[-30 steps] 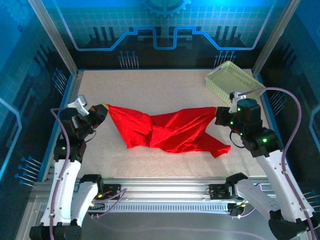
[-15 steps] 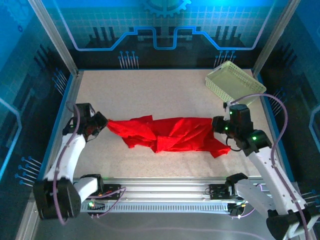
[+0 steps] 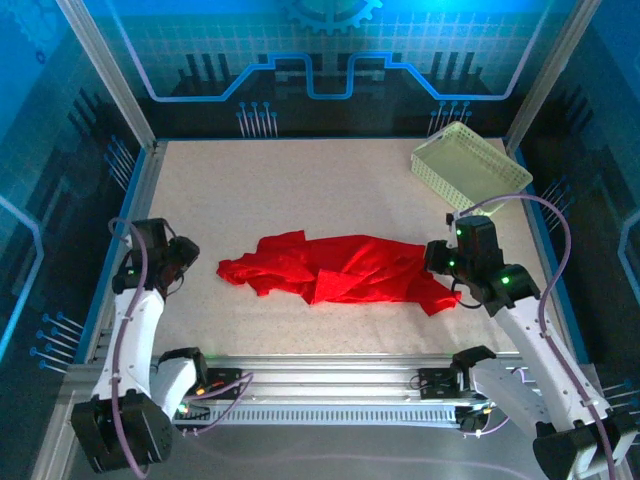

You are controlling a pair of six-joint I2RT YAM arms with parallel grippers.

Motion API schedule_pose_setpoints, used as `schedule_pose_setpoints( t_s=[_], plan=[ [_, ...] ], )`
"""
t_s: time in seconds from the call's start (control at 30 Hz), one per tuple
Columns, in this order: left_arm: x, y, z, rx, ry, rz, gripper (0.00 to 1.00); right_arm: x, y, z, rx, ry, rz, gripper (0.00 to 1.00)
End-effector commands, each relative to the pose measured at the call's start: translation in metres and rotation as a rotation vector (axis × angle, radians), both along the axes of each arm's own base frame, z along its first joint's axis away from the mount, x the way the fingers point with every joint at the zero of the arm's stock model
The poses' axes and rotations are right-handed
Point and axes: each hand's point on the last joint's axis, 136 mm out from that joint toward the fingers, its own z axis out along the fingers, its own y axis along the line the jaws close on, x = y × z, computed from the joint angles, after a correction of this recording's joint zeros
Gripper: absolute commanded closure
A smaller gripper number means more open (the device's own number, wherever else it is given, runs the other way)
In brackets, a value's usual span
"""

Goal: Fold the inside-out t-shirt

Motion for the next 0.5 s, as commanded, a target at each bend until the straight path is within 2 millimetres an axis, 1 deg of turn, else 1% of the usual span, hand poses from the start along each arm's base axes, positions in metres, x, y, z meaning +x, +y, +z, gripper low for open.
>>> schedule_pose_setpoints(
  t_s=[0.0,0.07,0.13,0.23,0.27,0.37,0.47],
  plan=[
    [0.019,-0.061,0.006,-0.037,0.056,-0.251,0.64,0.007,0.005,0.023,0.033,-0.062,0.019,1.0],
    [0.021,-0.107,0.0,-0.027,0.103,-0.39,0.61,0.008,0.005,0.022,0.033,-0.056,0.019,1.0],
    [0.018,-0.149,-0.005,-0.042,0.096,-0.5,0.58,0.008,0.005,0.022,0.034,-0.056,0.016,1.0],
    [0.01,-0.205,-0.014,-0.007,0.087,-0.668,0.57,0.007,0.006,0.019,0.042,-0.051,0.014,1.0],
    [0.007,-0.223,-0.017,0.017,0.079,-0.732,0.54,0.007,0.006,0.018,0.044,-0.049,0.014,1.0],
    [-0.002,-0.268,-0.028,0.073,0.062,-0.906,0.5,0.008,0.008,0.016,0.049,-0.045,0.018,1.0],
    [-0.008,-0.297,-0.041,0.14,0.073,-1.034,0.47,0.008,0.008,0.016,0.047,-0.042,0.021,1.0]
  ],
)
